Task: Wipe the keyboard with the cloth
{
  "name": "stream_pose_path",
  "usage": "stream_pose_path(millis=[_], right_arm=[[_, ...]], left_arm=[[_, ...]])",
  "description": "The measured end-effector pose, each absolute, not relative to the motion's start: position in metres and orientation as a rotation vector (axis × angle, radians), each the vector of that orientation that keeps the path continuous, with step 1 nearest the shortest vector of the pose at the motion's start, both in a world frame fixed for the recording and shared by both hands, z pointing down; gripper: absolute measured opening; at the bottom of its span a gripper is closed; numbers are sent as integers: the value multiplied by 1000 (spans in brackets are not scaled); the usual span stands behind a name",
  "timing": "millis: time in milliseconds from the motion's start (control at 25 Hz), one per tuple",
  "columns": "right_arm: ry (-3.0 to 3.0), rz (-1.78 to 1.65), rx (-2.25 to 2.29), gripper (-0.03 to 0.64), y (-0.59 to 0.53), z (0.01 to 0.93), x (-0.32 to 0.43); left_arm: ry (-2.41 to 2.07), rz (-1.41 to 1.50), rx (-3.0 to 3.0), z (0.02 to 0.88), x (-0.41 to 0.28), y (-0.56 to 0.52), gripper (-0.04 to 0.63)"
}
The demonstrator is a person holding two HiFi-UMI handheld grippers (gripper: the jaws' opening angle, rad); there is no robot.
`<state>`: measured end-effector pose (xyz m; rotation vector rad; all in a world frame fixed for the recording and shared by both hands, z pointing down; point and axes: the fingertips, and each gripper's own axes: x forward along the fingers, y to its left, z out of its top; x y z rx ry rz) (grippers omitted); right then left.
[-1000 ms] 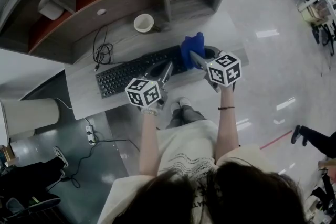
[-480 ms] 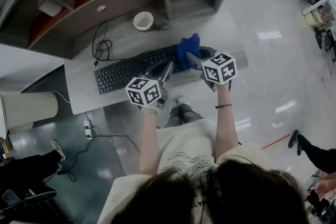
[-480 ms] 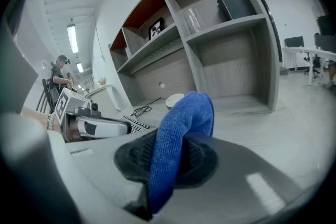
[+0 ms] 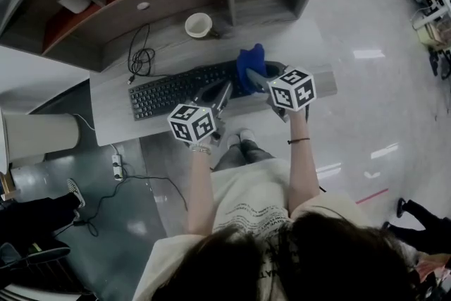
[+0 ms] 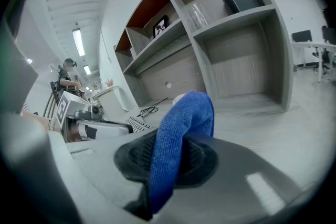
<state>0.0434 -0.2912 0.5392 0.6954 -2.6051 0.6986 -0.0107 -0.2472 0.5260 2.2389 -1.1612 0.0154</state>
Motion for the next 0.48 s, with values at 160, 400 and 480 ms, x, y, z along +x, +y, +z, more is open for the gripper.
stream_pose_path(millis=[160,400,480], right_arm=[[-2604,713,685,58,-286,542,39],[-2601,732,710,58,-285,545,28],[-2592,734,730,58,-284,546,24]], left_arm=[[-1174,9,2216,531,-17,-240,5],[-1176,-6,2198,536,-31,-240,5],[-1160,-1,2196,539,-37,-237,5]])
